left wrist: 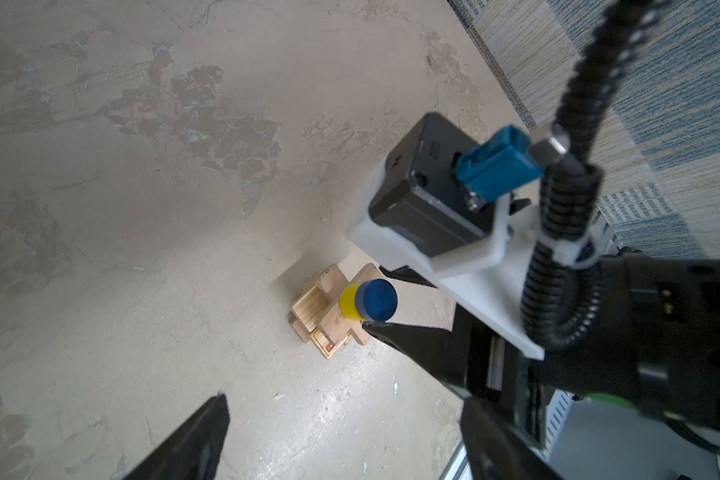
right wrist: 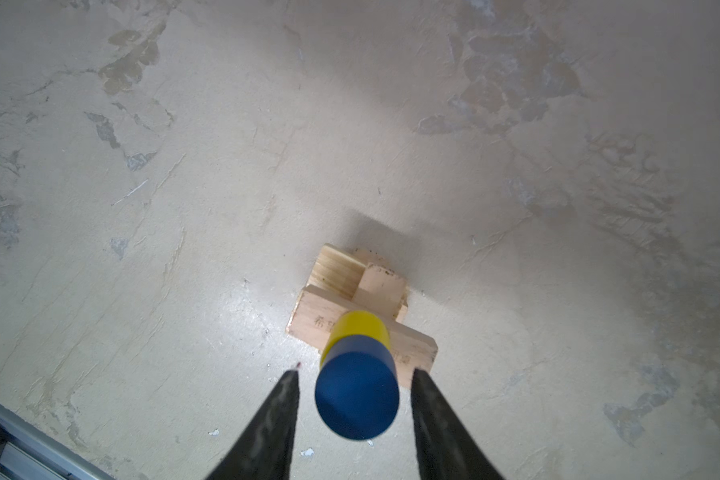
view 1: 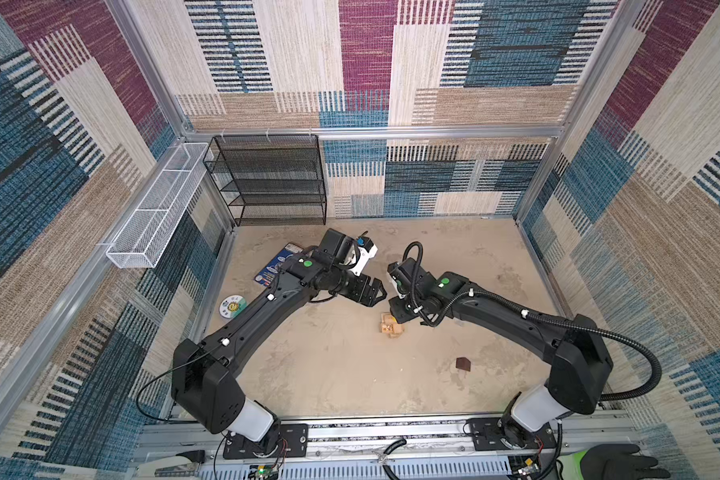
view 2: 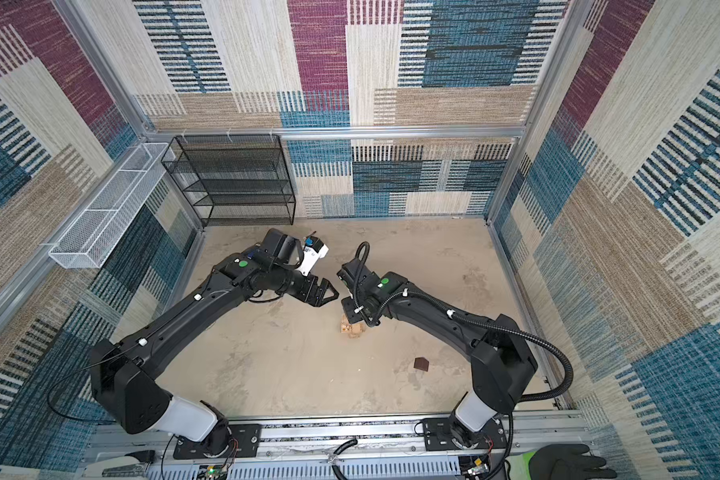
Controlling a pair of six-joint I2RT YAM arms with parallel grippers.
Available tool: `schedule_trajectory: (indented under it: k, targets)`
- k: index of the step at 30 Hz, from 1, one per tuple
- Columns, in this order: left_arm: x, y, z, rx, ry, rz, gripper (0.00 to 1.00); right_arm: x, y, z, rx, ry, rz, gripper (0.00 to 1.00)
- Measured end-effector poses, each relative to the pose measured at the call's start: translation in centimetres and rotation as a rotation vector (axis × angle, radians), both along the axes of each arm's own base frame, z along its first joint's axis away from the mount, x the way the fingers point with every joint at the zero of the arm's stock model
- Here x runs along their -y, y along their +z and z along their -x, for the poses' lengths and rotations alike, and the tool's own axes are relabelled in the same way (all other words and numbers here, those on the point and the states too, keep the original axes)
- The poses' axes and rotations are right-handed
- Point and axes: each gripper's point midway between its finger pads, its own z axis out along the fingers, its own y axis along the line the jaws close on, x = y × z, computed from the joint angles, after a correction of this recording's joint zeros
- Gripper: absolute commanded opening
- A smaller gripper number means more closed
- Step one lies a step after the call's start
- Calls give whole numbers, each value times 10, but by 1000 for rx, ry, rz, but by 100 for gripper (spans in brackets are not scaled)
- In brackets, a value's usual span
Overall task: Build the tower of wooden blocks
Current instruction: 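Open the right gripper and raise it off the blue cylinder, then move the right gripper nearer the robot toward the purple cube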
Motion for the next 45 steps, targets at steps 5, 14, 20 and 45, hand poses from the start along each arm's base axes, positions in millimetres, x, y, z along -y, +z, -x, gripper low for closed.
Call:
schedule_trajectory:
  k: [5,14,20,45]
  targets:
    - [0,0,0,0,0,0,92,0,0,0,0,0,0,47]
    - [-1,0,-1,0,4,0,92,-3,9,-3,15,-2,-17,62]
    - [-2,2,0,9,4,5,92,-2,19,-2,34,-8,-40,65]
    - [13,46,34,220,-116,118,92,129,62,45,285,-558,-321,90]
